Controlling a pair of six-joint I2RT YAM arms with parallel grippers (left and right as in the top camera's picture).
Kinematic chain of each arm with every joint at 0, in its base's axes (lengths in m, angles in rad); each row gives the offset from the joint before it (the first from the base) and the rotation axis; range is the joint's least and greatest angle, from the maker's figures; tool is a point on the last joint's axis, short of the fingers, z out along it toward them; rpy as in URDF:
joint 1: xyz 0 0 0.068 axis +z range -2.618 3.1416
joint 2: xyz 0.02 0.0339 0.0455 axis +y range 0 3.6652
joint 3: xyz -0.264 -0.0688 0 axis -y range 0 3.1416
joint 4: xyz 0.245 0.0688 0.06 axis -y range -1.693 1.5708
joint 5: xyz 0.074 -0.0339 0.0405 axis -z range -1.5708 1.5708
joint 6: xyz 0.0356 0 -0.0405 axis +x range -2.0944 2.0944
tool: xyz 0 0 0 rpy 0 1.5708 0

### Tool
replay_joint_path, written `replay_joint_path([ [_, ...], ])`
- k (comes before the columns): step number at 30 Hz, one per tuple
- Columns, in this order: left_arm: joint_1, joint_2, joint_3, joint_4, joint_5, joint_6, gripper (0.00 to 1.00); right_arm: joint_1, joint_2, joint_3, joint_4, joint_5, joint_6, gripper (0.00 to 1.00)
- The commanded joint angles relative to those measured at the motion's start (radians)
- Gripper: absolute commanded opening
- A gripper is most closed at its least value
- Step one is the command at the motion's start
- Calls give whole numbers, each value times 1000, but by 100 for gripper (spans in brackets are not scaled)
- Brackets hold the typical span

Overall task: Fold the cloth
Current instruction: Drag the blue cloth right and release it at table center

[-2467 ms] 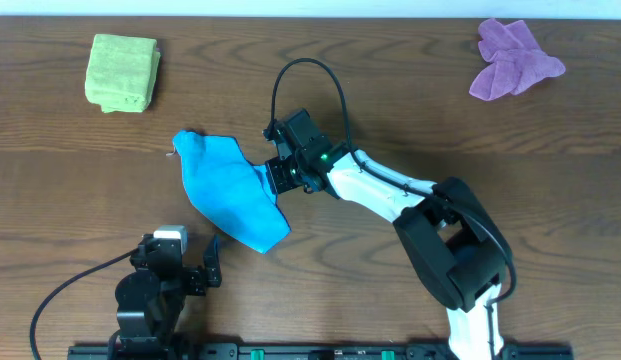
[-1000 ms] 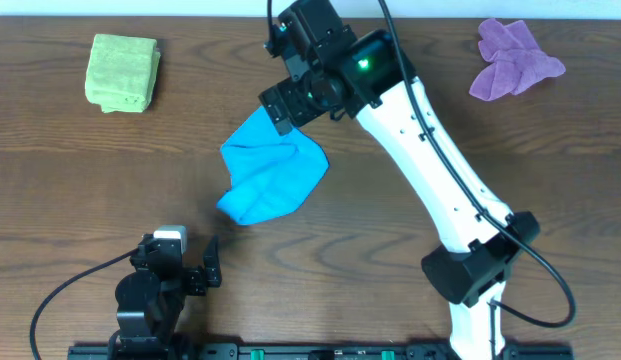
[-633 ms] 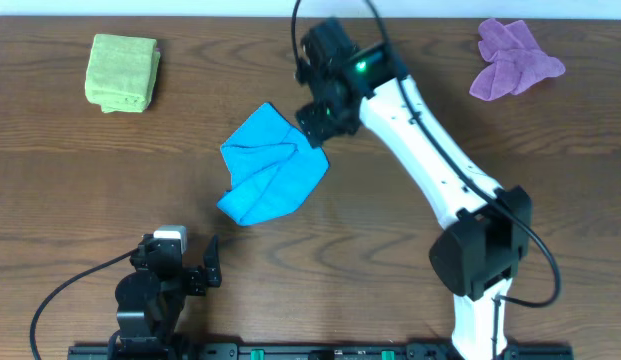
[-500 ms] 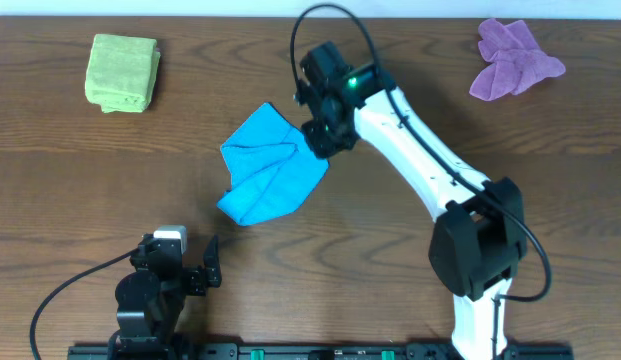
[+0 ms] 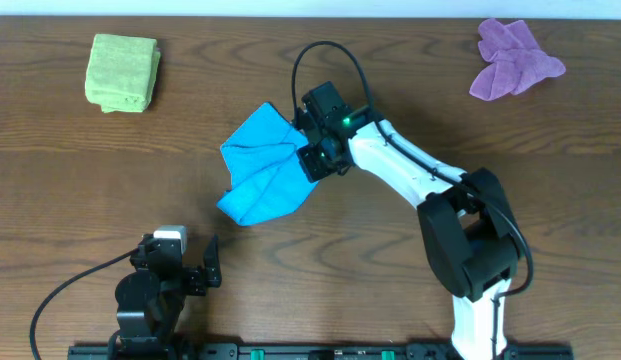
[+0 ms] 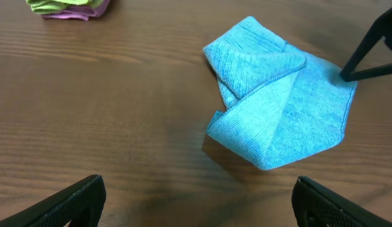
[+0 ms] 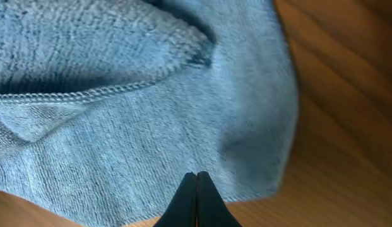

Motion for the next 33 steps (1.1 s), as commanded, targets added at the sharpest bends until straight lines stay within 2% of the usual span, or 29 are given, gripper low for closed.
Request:
replay_joint_path([
  [1, -2, -5, -10, 2, -4, -3, 96, 18, 12, -23, 24, -15, 14, 2],
  [7, -2, -6, -10, 2, -4, -3, 95, 13, 82, -25, 11, 15, 31, 1],
  [12, -2, -6, -10, 2, -4, -3, 95, -26, 95, -25, -63, 255, 82, 1],
  [19, -2, -5, -10, 2, -4, -3, 95, -201, 95, -25, -201, 480, 201, 1],
  [22, -2, -6, -10, 2, -4, -3, 95, -297, 95, -25, -240, 476, 277, 1],
  [26, -2, -5, -10, 2, -4, -3, 95, -367, 95, -25, -242, 346, 291, 2],
  [33, -2, -5, -10, 2, -4, -3, 95, -353, 94, -21, -235, 288, 275, 1],
])
